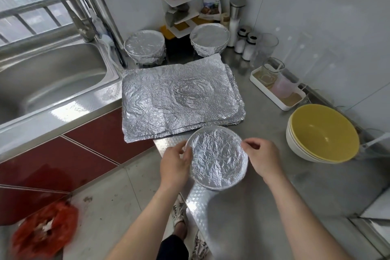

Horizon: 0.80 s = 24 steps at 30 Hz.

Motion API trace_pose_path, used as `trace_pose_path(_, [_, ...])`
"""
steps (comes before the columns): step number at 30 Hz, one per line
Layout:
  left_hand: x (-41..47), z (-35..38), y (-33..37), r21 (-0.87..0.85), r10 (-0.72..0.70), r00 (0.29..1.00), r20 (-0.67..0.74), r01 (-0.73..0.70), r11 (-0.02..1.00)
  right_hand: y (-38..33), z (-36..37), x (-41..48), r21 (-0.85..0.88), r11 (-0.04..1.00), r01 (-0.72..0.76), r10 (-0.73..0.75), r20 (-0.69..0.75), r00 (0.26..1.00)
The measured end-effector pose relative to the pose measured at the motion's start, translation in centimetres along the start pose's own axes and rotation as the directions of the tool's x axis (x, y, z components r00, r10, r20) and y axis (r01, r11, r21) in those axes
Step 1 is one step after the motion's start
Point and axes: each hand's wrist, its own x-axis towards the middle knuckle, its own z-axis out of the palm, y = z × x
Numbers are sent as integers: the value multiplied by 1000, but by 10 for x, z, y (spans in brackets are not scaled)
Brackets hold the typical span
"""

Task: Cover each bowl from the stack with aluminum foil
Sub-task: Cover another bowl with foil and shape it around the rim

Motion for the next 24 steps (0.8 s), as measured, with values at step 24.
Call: trace_pose_path(24, [99,19,-23,640,310,916,255,-400,656,-55,-27,39,257,951,-173,203,-96,975])
